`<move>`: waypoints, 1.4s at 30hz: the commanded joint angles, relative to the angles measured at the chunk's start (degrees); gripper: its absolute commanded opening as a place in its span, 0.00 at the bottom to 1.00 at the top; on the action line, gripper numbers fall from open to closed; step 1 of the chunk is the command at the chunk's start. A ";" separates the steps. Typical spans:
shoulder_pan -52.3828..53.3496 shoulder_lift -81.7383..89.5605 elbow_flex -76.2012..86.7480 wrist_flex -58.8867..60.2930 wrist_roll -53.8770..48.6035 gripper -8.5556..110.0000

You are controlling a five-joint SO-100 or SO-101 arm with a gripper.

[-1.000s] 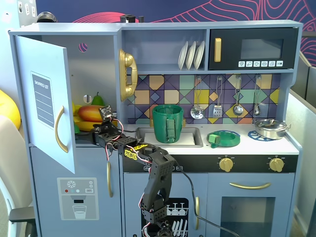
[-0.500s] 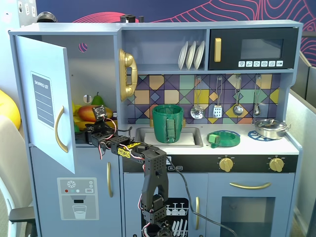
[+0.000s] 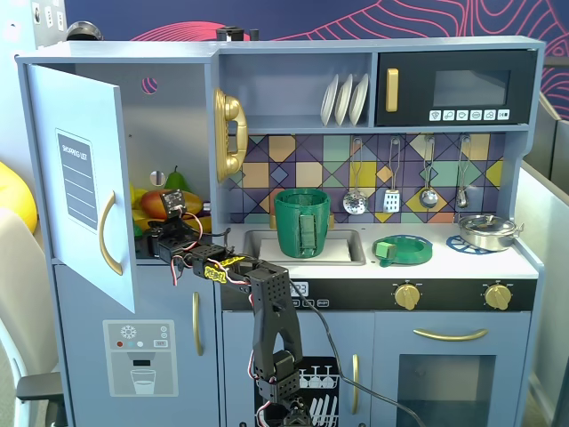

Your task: Pick up the green pineapple from the left cabinet and place it in the green recipient

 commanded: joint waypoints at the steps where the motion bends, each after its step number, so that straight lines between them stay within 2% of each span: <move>1: -0.97 -0.62 -5.71 -2.55 -0.88 0.47; 30: -2.11 -11.95 -15.82 -2.02 -2.11 0.44; 33: -2.29 -12.22 -15.82 -2.02 -2.46 0.37; 38: -3.25 -12.57 -15.82 -1.32 -6.06 0.08; 42: -3.25 -12.22 -15.73 -0.70 -6.50 0.07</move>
